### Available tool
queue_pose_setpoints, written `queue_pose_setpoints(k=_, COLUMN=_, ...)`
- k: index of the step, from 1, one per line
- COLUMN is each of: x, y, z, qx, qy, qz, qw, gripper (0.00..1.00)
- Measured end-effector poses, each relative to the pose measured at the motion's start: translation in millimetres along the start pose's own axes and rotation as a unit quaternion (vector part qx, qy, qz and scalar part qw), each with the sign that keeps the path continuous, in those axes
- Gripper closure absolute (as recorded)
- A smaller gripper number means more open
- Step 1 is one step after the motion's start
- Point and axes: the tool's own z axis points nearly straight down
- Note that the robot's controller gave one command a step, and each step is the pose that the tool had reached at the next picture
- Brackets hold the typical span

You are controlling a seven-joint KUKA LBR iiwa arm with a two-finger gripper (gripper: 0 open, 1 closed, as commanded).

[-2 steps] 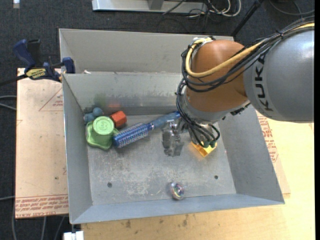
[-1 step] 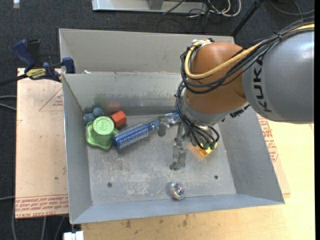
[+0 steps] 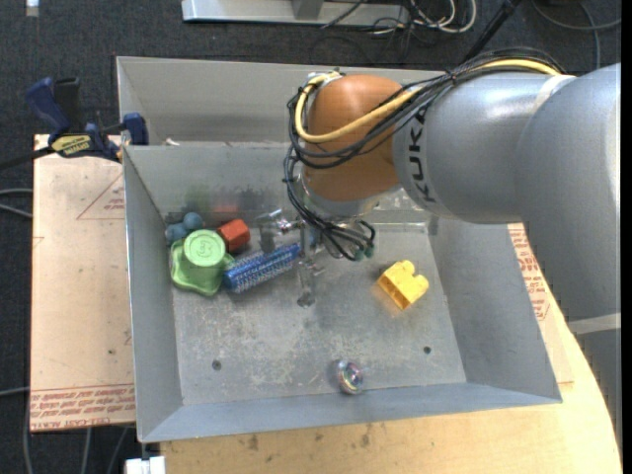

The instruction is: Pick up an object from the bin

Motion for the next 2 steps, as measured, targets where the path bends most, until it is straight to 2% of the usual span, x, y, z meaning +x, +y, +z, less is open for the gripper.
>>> queue_pose_setpoints(k=1, x=-43.8, y=7.1, z=50.1, qx=0.0, qy=0.0005, qz=-0.021, qw=0.9998, gripper=0.0)
queue_pose_setpoints(k=2, x=-43.2, y=6.0, z=47.7, qx=0.0, qy=0.0004, qz=-0.02, qw=0.9998, gripper=1.0)
